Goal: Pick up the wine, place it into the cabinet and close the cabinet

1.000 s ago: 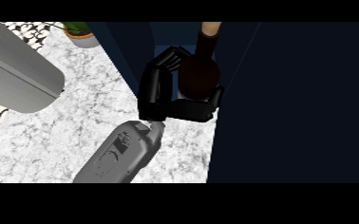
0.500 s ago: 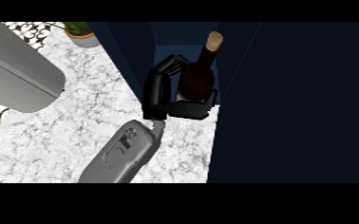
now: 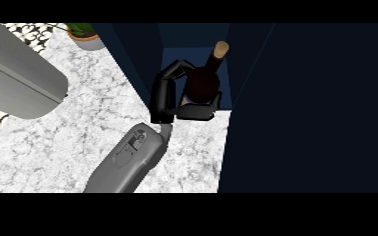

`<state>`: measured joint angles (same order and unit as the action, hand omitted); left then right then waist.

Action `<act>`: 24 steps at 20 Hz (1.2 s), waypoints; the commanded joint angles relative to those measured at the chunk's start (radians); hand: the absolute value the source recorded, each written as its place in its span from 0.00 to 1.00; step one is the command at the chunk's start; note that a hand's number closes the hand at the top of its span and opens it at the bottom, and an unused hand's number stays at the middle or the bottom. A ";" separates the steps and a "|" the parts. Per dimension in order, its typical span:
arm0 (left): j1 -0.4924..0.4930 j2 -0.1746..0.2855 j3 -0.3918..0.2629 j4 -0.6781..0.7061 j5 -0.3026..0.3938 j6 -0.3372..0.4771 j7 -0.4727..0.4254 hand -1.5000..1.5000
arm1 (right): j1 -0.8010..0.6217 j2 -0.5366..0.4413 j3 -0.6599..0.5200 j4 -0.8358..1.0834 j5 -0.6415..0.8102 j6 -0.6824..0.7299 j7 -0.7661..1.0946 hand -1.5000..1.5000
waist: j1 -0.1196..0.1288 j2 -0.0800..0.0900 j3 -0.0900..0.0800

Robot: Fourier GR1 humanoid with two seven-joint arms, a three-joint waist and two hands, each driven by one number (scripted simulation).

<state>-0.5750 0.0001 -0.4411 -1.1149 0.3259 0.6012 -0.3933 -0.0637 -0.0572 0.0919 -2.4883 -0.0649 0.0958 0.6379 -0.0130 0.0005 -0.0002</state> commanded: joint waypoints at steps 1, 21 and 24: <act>-0.075 0.000 0.087 0.071 0.027 -0.046 -0.010 1.00 | -0.004 -0.017 -0.069 -0.043 -0.109 0.017 0.004 0.00 | 0.002 0.001 0.000; -0.281 0.000 0.230 0.429 0.077 -0.140 -0.074 1.00 | 0.074 0.002 -0.058 -0.103 -0.128 0.027 0.017 0.00 | -0.009 0.002 0.001; -0.303 0.000 0.237 0.483 0.106 -0.166 -0.067 1.00 | 0.037 0.012 0.012 -0.118 -0.059 0.003 0.061 0.00 | -0.009 0.002 0.000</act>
<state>-0.8309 0.0019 -0.2255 -0.7079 0.4149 0.4455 -0.4543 -0.0452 -0.0383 0.1030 -2.4872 -0.0739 0.1041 0.6347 -0.0205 0.0023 -0.0001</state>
